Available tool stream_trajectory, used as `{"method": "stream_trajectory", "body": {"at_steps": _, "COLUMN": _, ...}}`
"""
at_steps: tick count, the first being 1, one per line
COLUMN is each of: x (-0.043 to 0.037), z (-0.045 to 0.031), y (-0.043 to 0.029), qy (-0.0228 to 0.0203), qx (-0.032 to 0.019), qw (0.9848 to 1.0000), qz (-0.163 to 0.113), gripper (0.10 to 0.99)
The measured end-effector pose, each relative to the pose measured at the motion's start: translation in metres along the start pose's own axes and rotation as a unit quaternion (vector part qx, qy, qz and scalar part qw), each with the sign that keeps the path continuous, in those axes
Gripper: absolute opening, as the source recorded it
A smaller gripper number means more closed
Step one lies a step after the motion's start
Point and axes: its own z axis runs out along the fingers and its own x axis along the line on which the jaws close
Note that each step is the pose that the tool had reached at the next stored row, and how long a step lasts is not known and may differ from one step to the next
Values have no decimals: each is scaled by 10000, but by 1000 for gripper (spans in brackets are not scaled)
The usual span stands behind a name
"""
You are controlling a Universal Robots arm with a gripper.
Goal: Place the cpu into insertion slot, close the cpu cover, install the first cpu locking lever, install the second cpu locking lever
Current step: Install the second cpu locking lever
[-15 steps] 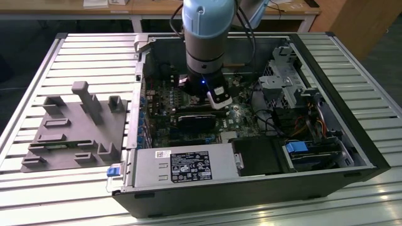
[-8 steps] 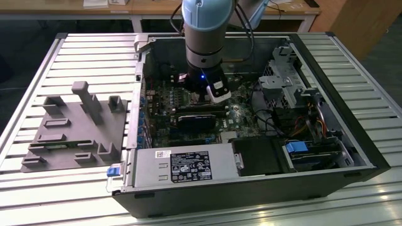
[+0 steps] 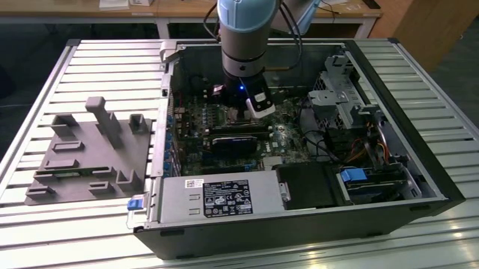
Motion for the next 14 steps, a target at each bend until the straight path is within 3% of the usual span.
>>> {"method": "stream_trajectory", "body": {"at_steps": 6, "x": 4, "z": -83, "y": 53, "qy": -6, "qx": 35, "qw": 10000, "qz": -2, "gripper": 102}}
{"method": "stream_trajectory", "body": {"at_steps": 11, "x": 4, "z": -172, "y": 88, "qy": -25, "qx": 139, "qw": 9999, "qz": -9, "gripper": 102}}
{"method": "stream_trajectory", "body": {"at_steps": 14, "x": 4, "z": -187, "y": 94, "qy": -35, "qx": 201, "qw": 9998, "qz": -13, "gripper": 102}}
